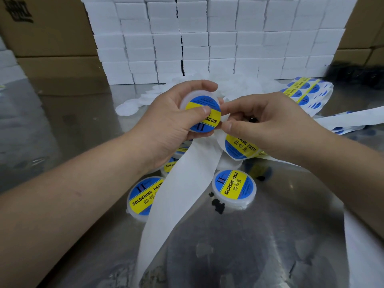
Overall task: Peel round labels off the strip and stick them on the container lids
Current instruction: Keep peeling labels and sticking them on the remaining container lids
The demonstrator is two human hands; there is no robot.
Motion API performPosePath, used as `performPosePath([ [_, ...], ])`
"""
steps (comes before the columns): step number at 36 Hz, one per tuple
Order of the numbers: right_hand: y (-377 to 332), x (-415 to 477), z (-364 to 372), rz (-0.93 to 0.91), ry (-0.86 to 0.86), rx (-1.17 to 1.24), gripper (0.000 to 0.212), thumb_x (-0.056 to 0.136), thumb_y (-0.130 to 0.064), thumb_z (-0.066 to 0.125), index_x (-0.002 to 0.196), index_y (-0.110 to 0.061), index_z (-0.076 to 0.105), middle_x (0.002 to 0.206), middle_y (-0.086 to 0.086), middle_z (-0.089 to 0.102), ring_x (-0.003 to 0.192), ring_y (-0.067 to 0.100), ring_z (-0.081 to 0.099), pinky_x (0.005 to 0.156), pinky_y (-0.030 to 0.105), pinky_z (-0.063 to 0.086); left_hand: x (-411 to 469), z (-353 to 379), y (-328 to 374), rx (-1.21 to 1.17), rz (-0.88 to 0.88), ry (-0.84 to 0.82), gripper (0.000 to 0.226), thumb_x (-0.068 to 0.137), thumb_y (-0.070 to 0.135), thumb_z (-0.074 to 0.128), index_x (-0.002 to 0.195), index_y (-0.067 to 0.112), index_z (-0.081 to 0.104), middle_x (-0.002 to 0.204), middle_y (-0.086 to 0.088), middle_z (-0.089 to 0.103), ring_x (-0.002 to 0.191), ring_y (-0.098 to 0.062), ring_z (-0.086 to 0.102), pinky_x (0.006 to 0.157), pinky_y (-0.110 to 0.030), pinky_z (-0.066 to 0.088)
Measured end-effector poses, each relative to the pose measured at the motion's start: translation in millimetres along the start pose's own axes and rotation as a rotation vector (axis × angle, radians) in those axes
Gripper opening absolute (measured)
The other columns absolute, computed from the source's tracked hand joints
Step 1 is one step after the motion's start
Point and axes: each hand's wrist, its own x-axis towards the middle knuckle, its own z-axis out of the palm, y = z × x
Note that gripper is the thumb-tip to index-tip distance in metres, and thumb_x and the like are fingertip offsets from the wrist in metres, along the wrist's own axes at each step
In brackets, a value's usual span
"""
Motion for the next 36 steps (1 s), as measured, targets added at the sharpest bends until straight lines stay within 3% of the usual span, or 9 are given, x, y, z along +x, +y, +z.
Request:
performPosePath([
  [3, 0, 0, 0, -0.002, -0.002, 0.003, 0.018, 0.076, -0.026, 0.063, 0.079, -0.044, 0.063, 0.066, -0.001, 0.059, 0.063, 0.006, 0.052, 0.063, 0.028, 0.046, 0, 0, 1, 0.011, 0.005, 0.012, 0.035, 0.089, 0.001, 0.053, 0.088, 0.033, 0.065, 0.092, 0.003, 0.071, 0.079, -0.016, 0.070, 0.067, -0.027, 0.055],
  [10, 1, 0, 2, -0.005, 0.025, -0.037, 0.021, 0.076, -0.027, 0.063, 0.076, -0.047, 0.059, 0.066, -0.003, 0.059, 0.059, 0.004, 0.050, 0.064, 0.024, 0.045, -2, 3, 2, 0.081, 0.023, 0.048, 0.034, 0.090, 0.001, 0.051, 0.090, 0.033, 0.062, 0.087, 0.010, 0.072, 0.074, -0.012, 0.069, 0.065, -0.024, 0.056],
  [14, 5, 2, 0, 0.018, 0.066, -0.068, 0.015, 0.075, -0.030, 0.062, 0.078, -0.044, 0.060, 0.061, -0.013, 0.059, 0.057, -0.003, 0.050, 0.061, 0.012, 0.042, 0, 3, 4, 0.122, 0.043, 0.156, 0.034, 0.092, 0.000, 0.047, 0.091, 0.031, 0.059, 0.095, 0.004, 0.068, 0.073, -0.016, 0.070, 0.065, -0.025, 0.057],
  [19, 7, 4, -3, 0.039, 0.121, -0.103, 0.008, 0.076, -0.033, 0.062, 0.077, -0.041, 0.062, 0.061, -0.009, 0.059, 0.060, 0.000, 0.052, 0.063, 0.015, 0.043, 6, -4, 12, 0.028, 0.031, 0.276, 0.024, 0.094, 0.004, 0.046, 0.100, 0.025, 0.054, 0.095, -0.004, 0.067, 0.071, -0.022, 0.071, 0.060, -0.025, 0.056],
  [22, 6, 2, -1, 0.027, 0.129, -0.112, 0.008, 0.079, -0.041, 0.058, 0.074, -0.039, 0.063, 0.072, -0.001, 0.065, 0.064, 0.006, 0.057, 0.065, 0.022, 0.045, 2, 3, 14, 0.003, 0.018, 0.200, 0.016, 0.097, 0.010, 0.043, 0.099, 0.024, 0.050, 0.086, -0.003, 0.069, 0.064, -0.020, 0.070, 0.052, -0.020, 0.052],
  [25, 4, 1, 0, 0.002, 0.126, -0.105, 0.023, 0.085, -0.049, 0.054, 0.066, -0.039, 0.063, 0.065, 0.000, 0.060, 0.053, -0.001, 0.048, 0.052, 0.014, 0.038, -3, 9, 14, 0.066, 0.015, 0.081, 0.010, 0.098, 0.018, 0.041, 0.096, 0.026, 0.047, 0.066, 0.005, 0.070, 0.054, -0.017, 0.068, 0.045, -0.018, 0.050],
  [28, 2, 0, 0, -0.019, 0.114, -0.128, 0.031, 0.078, -0.051, 0.043, 0.054, -0.042, 0.059, 0.064, 0.000, 0.057, 0.048, -0.001, 0.044, 0.047, 0.009, 0.033, -5, 12, 15, 0.197, 0.039, 0.020, 0.007, 0.098, 0.022, 0.041, 0.094, 0.025, 0.047, 0.062, 0.004, 0.068, 0.044, -0.014, 0.061, 0.041, -0.019, 0.046],
  [33, 2, -1, 1, -0.025, 0.128, -0.202, 0.041, 0.088, -0.044, 0.052, 0.070, -0.008, 0.057, 0.065, 0.013, 0.058, 0.054, 0.015, 0.045, 0.053, 0.030, 0.036, -7, 11, 11, 0.363, 0.072, -0.006, 0.008, 0.097, 0.027, 0.044, 0.091, 0.027, 0.050, 0.065, -0.004, 0.068, 0.037, -0.011, 0.050, 0.040, -0.017, 0.040],
  [36, 1, -1, 1, -0.014, 0.126, -0.188, 0.041, 0.087, -0.043, 0.055, 0.067, -0.008, 0.053, 0.057, 0.003, 0.053, 0.050, 0.007, 0.043, 0.050, 0.024, 0.035, -7, 10, 11, 0.409, 0.123, -0.017, 0.011, 0.088, 0.037, 0.044, 0.089, 0.030, 0.051, 0.072, -0.007, 0.067, 0.039, -0.012, 0.050, 0.041, -0.016, 0.038],
])
